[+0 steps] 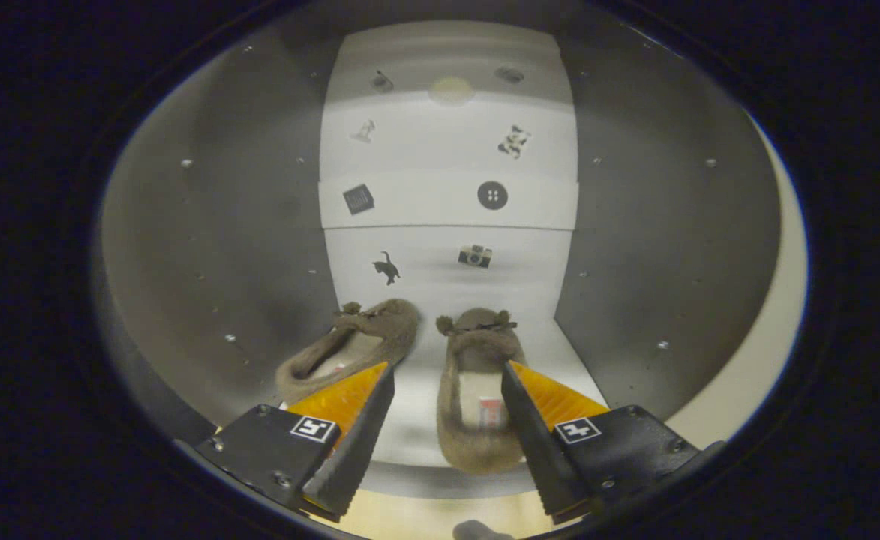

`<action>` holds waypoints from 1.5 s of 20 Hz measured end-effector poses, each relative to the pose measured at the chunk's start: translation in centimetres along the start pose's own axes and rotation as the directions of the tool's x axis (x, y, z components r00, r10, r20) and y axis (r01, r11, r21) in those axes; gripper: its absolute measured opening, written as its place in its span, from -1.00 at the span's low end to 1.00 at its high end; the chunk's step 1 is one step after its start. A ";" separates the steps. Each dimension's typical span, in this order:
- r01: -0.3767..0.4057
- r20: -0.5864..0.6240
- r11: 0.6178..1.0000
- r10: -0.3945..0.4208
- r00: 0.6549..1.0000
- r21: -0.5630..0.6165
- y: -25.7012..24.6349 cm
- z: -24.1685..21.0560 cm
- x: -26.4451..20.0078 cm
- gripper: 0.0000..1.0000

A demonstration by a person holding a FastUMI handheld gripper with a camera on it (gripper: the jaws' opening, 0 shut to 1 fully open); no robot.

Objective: Open the shoe cabinet door, grab the shoes and put them into the shoe cabinet, then close the shoe cabinet door.

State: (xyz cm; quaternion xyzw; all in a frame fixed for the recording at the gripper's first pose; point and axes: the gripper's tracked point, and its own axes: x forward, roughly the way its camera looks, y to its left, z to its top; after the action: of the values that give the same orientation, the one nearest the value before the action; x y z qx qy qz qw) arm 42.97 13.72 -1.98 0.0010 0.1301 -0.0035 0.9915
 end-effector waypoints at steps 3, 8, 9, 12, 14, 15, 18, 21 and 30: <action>-0.002 0.081 1.000 0.003 0.997 -0.021 0.0 -0.3 -6.3 0.85; -0.056 0.153 0.998 0.058 0.986 -0.022 0.5 -2.6 -17.7 0.98; -0.058 0.168 0.998 0.062 0.984 -0.029 0.1 -3.0 -20.0 1.00; -0.062 0.210 0.998 0.068 0.975 -0.034 -0.6 -3.9 -26.5 1.00; -0.069 0.227 0.996 0.079 0.971 -0.050 -1.3 -4.8 -30.5 1.00; -0.070 0.234 0.996 0.081 0.969 -0.056 -1.8 -5.1 -32.4 1.00; -0.087 0.229 0.995 0.095 0.969 -0.044 -3.2 -6.7 -37.3 1.00; -0.054 0.228 0.997 0.064 0.972 -0.050 -6.5 -7.8 -40.9 1.00; 0.090 0.227 0.994 -0.101 0.969 0.057 -21.0 -9.0 -45.2 1.00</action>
State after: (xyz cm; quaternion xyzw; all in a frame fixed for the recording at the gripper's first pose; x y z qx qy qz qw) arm -3.21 -6.96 0.92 0.0174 0.0145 -0.0544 0.9983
